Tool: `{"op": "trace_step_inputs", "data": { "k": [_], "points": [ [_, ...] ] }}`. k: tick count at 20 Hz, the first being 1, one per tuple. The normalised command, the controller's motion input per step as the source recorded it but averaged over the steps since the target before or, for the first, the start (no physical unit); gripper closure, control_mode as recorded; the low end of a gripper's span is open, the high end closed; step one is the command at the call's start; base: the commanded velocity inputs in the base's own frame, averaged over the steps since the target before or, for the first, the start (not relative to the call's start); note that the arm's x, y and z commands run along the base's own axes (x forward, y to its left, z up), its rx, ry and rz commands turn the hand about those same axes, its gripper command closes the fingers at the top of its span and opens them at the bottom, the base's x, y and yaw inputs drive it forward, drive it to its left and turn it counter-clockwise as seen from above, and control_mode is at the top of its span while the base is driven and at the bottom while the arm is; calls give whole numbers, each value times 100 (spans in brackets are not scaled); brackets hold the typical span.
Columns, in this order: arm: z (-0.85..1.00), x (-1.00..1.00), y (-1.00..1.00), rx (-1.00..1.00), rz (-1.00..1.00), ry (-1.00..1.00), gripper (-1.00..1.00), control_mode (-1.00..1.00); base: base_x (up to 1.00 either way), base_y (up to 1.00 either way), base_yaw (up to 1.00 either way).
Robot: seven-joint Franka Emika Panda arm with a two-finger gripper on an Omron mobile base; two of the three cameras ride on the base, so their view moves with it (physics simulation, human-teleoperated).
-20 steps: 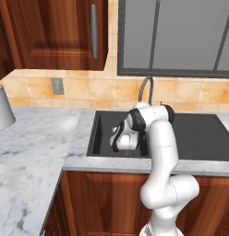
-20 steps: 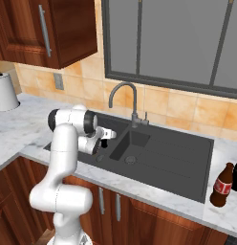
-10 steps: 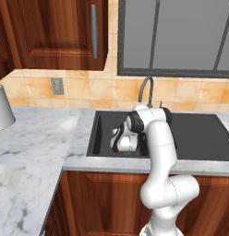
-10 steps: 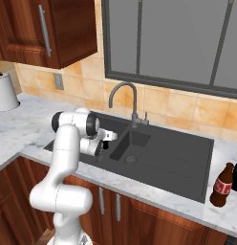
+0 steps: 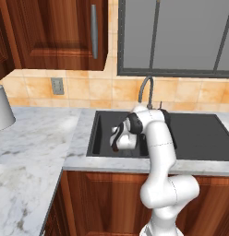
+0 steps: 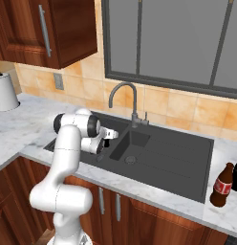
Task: Place the large bottle from the dining counter next to the other large bottle outside the sink, and place the small bottle from the dining counter next to the other small bottle inside the sink.
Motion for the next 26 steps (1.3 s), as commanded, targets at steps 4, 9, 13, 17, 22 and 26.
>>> {"op": "trace_step_inputs", "data": {
  "k": [4,9,13,17,22,26],
  "points": [
    [-13,19,0,0,0,0,-100,-100,0,0,0],
    [-1,-1,0,0,0,-1,-100,-100,0,0,0],
    [0,-17,0,0,0,-9,-100,-100,0,0,0],
    [8,-10,0,0,0,-11,-100,-100,0,0,0],
    [41,-9,0,0,0,-15,-100,-100,0,0,0],
    [78,0,0,0,0,-16,-100,-100,0,0,0]
  ]
}}
